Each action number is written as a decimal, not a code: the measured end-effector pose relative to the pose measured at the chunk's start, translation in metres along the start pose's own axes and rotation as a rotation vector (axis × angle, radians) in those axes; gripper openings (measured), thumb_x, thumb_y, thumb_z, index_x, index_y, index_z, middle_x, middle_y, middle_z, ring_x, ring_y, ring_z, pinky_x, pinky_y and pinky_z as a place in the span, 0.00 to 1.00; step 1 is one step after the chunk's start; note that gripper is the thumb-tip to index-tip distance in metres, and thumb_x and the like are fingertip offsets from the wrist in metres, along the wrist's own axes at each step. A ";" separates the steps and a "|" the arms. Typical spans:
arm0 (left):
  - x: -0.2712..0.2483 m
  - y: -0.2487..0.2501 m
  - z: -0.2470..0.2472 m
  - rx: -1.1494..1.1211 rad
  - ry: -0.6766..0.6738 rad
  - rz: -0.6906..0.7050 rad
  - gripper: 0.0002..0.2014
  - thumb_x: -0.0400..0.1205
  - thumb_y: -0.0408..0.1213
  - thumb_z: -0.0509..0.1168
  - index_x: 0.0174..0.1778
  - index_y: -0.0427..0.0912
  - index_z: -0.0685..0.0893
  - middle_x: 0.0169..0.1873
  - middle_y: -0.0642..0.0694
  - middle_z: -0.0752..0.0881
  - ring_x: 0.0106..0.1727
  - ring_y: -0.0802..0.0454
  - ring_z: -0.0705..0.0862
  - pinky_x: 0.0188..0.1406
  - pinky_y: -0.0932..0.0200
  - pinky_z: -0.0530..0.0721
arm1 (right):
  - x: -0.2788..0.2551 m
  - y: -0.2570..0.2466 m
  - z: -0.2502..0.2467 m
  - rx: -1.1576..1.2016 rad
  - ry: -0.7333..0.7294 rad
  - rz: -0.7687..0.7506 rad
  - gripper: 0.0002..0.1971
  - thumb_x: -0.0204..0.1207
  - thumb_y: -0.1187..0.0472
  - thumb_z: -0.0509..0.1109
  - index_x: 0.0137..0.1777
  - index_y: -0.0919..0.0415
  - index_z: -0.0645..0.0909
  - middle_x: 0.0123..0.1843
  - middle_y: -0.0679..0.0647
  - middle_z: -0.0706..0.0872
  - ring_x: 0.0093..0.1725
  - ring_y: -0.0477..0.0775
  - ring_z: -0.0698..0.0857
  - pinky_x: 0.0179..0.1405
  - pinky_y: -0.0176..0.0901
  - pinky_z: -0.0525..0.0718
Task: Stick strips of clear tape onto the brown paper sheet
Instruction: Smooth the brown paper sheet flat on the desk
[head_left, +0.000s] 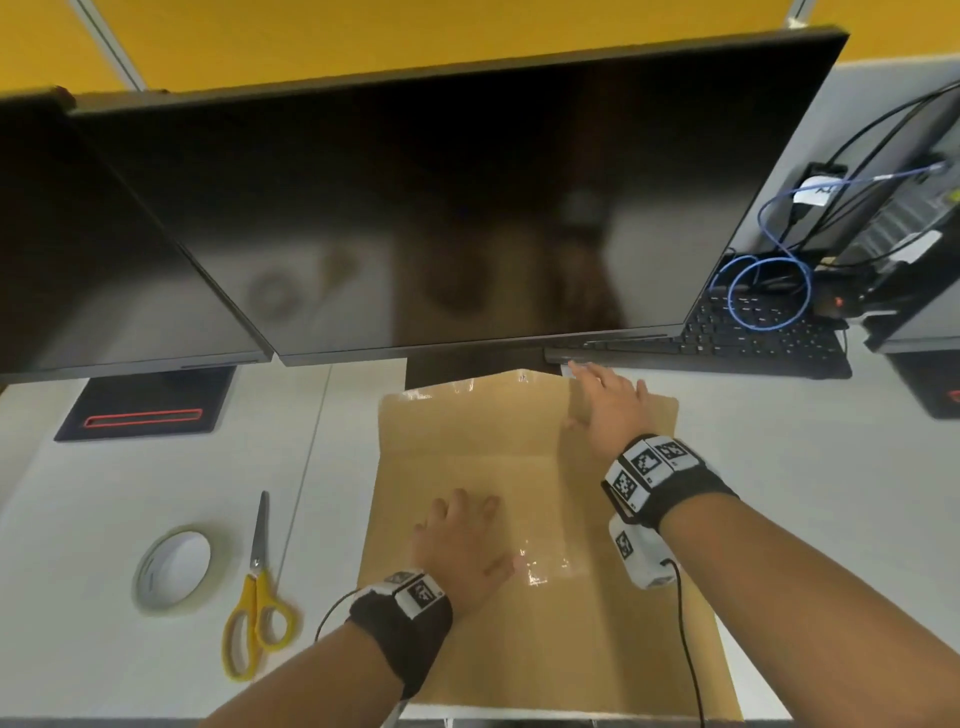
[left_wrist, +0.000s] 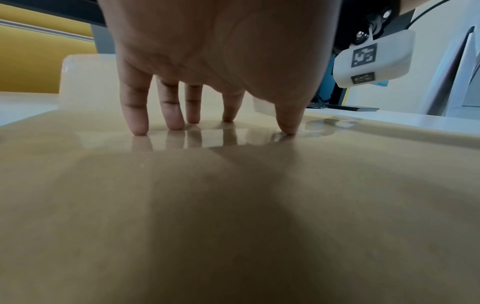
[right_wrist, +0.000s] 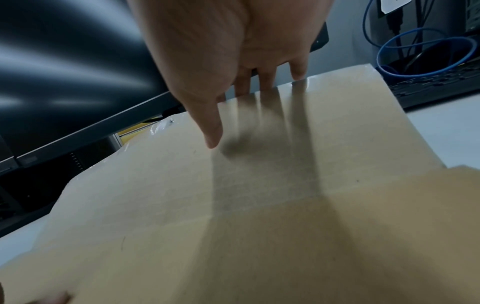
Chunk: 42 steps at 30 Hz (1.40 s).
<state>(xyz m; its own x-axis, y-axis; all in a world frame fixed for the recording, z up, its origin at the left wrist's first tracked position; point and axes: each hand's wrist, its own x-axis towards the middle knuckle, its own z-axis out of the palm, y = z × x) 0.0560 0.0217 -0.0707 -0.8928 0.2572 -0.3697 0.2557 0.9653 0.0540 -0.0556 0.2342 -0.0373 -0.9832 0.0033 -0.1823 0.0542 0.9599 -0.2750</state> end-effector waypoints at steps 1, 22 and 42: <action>-0.001 0.001 0.000 -0.001 0.004 0.002 0.38 0.76 0.70 0.51 0.79 0.56 0.52 0.71 0.43 0.64 0.66 0.42 0.69 0.55 0.46 0.78 | 0.002 0.001 -0.002 0.007 -0.023 -0.019 0.34 0.78 0.53 0.65 0.80 0.47 0.53 0.81 0.54 0.63 0.79 0.59 0.63 0.81 0.63 0.47; 0.018 -0.001 -0.001 -0.023 0.446 0.080 0.49 0.63 0.63 0.70 0.77 0.45 0.61 0.77 0.38 0.59 0.73 0.39 0.65 0.76 0.35 0.49 | -0.037 0.008 0.008 0.139 0.034 -0.321 0.07 0.77 0.61 0.64 0.49 0.52 0.83 0.51 0.48 0.83 0.53 0.52 0.79 0.44 0.40 0.72; 0.011 -0.019 0.015 0.065 -0.091 0.058 0.33 0.78 0.64 0.32 0.80 0.63 0.36 0.82 0.49 0.34 0.83 0.45 0.37 0.79 0.36 0.46 | -0.065 0.019 0.061 0.075 -0.224 -0.308 0.18 0.76 0.46 0.62 0.64 0.50 0.80 0.74 0.44 0.73 0.72 0.51 0.69 0.68 0.45 0.73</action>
<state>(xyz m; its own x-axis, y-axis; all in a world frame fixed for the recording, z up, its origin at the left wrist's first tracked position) 0.0469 0.0054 -0.0901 -0.8389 0.3047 -0.4510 0.3326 0.9429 0.0184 0.0202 0.2350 -0.0885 -0.8933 -0.3516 -0.2799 -0.2173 0.8831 -0.4158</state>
